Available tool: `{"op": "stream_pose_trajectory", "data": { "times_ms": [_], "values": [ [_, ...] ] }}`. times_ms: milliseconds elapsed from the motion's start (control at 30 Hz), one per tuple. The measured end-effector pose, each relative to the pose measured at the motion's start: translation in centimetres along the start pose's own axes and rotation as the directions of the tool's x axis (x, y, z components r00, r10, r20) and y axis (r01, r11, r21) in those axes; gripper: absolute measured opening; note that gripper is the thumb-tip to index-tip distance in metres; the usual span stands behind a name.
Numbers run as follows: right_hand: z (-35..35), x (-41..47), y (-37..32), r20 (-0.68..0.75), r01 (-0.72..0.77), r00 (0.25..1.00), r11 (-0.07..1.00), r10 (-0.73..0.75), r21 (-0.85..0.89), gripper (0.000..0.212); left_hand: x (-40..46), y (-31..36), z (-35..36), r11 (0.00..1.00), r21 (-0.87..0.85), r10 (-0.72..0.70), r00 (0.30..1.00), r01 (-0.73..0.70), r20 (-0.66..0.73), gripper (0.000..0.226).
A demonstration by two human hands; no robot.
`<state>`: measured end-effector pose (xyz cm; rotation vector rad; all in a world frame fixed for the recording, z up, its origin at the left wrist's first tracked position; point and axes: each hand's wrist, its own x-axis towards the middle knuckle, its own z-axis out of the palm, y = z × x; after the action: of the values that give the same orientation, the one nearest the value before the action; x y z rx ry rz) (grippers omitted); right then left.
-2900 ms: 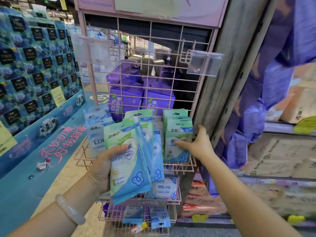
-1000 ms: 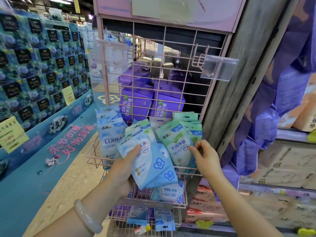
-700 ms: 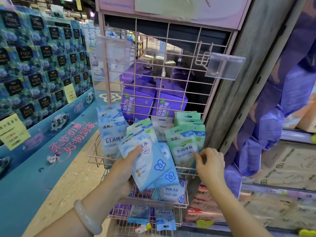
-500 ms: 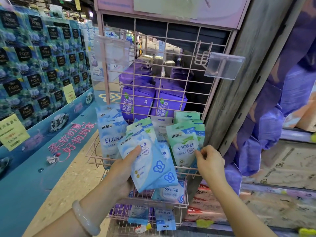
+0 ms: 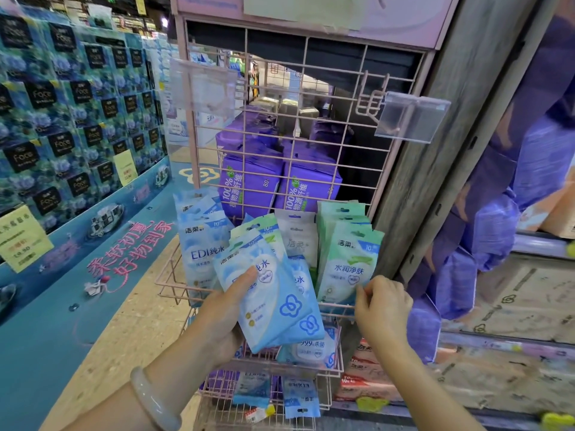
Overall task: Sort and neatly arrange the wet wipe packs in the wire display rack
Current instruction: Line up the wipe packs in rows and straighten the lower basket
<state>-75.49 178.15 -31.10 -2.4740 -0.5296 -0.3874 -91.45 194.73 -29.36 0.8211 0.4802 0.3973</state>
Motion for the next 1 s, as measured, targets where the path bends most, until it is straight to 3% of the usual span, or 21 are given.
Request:
{"op": "stream_pose_trajectory", "data": {
  "times_ms": [133,300,367,433,500,567,633,733,900,1000],
  "values": [
    [-1.0,0.7,0.2,-0.023,0.013,1.000,1.000,-0.013,-0.028,0.022,-0.1,0.1,-0.1,1.000,-0.001,0.005,1.000,-0.005,0.008,0.039],
    [-2.0,1.2,-0.1,0.118,0.043,0.993,0.950,-0.006,-0.310,0.014,-0.1,0.1,-0.2,1.000,0.018,0.011,1.000,-0.011,-0.016,0.031],
    [-3.1,1.3,-0.3,0.027,0.045,0.999,0.979,-0.041,-0.201,0.019,-0.2,0.1,-0.2,1.000,0.022,0.013,1.000,-0.013,-0.016,0.032],
    [-4.1,1.0,-1.3,-0.077,0.091,0.993,0.992,-0.085,0.088,0.019,-0.3,0.1,-0.2,1.000,0.027,0.011,1.000,-0.011,-0.009,0.037],
    [-4.6,0.3,-3.5,0.049,0.056,0.995,0.893,-0.086,0.446,0.017,-0.3,0.0,-0.2,0.999,0.034,0.000,1.000,0.000,0.010,0.038],
    [-4.3,-0.5,-5.9,0.334,-0.122,0.933,0.750,-0.138,0.650,0.011,-0.3,-0.2,-0.4,0.999,0.033,-0.023,0.999,0.022,0.032,0.034],
    [-3.7,-1.2,-7.5,0.503,-0.249,0.846,0.704,-0.176,0.665,0.017,-0.5,-0.5,-0.4,0.998,0.028,-0.059,0.995,0.057,0.075,0.031],
    [-2.9,-2.1,-8.5,0.560,-0.293,0.810,0.707,-0.174,0.644,0.042,-0.6,-1.0,-0.3,0.996,0.029,-0.092,0.988,0.089,0.122,0.038],
    [-2.8,-1.5,-9.6,0.663,-0.407,0.743,0.721,-0.097,0.561,0.028,-0.7,-1.0,0.2,0.991,-0.041,-0.121,0.985,0.127,0.123,0.030],
    [-2.7,-1.2,-9.7,0.698,-0.492,0.713,0.661,-0.067,0.566,0.025,-1.0,-0.9,0.3,0.995,-0.042,-0.085,0.988,0.091,0.130,0.039]
  ]
}}
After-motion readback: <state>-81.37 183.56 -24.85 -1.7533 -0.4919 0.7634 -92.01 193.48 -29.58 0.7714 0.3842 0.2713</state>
